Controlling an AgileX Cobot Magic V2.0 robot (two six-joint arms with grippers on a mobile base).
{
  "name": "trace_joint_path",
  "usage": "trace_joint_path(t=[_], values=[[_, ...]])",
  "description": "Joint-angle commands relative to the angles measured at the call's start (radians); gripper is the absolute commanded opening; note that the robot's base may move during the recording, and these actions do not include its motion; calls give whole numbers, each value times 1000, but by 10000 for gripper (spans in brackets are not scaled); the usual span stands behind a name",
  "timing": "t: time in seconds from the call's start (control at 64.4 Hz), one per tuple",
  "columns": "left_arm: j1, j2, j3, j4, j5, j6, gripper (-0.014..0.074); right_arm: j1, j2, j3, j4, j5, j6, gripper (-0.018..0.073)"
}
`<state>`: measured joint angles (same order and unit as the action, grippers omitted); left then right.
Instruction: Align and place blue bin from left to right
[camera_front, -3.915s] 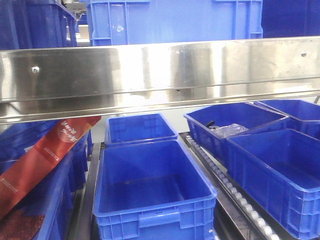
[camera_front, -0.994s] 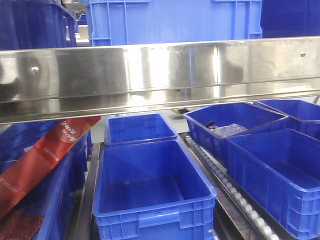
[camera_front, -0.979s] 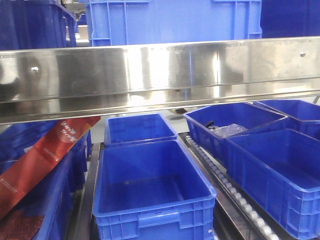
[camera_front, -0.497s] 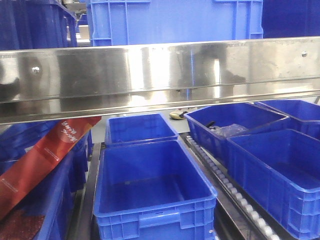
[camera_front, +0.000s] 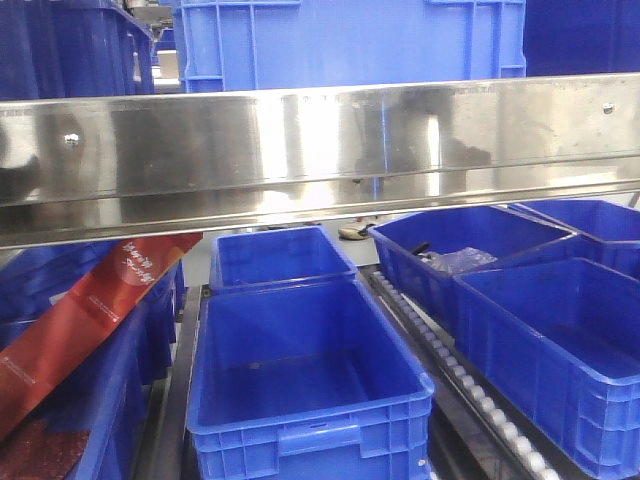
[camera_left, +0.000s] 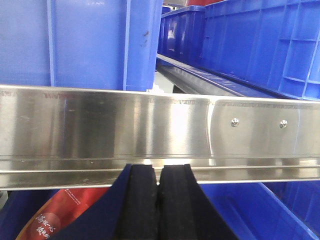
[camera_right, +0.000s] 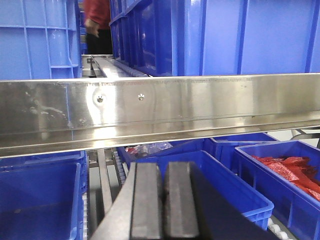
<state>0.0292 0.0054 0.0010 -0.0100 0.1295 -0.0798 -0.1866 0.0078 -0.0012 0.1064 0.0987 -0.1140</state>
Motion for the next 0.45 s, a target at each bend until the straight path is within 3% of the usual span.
trace_joint_path(t=[0.0, 0.435], values=[[0, -5, -1, -8, -15, 2, 4, -6, -8, 1, -9, -29, 0, -77], [0, -5, -1, -8, -15, 2, 4, -6, -8, 1, -9, -29, 0, -77]])
